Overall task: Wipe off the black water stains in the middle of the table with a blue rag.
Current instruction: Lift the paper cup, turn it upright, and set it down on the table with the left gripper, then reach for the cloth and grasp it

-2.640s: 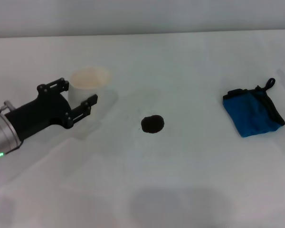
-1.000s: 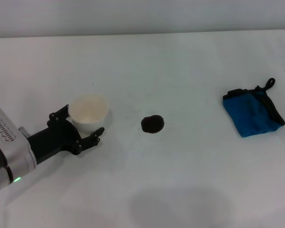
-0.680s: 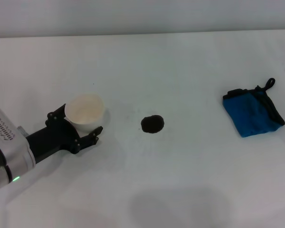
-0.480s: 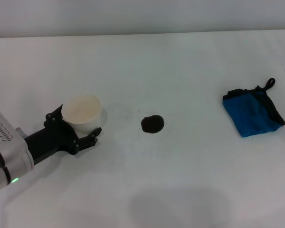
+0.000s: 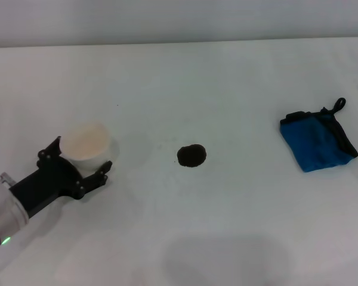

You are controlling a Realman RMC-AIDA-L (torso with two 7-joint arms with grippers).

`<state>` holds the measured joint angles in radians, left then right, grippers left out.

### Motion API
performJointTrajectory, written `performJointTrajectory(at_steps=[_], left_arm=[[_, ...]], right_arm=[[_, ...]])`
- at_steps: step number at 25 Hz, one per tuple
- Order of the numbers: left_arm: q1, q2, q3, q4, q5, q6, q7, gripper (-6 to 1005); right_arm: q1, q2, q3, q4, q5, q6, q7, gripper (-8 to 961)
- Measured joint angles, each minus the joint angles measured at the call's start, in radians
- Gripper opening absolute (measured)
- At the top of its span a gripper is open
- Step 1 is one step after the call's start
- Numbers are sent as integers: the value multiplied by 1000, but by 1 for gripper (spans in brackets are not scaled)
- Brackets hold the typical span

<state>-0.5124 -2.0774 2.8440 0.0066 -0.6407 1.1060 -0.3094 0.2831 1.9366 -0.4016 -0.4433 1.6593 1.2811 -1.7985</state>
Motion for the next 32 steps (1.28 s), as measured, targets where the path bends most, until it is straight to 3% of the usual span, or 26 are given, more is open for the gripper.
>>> performJointTrajectory(at_steps=[22, 26, 32], left_arm=[[91, -3, 0, 4, -35, 18, 3, 876], [143, -2, 0, 22, -46, 90, 4, 876], [263, 1, 0, 16, -204, 244, 4, 877]], right_arm=[[8, 7, -25, 0, -7, 7, -1, 487], [7, 4, -22, 0, -7, 3, -2, 487], [-1, -2, -14, -4, -3, 3, -11, 487]])
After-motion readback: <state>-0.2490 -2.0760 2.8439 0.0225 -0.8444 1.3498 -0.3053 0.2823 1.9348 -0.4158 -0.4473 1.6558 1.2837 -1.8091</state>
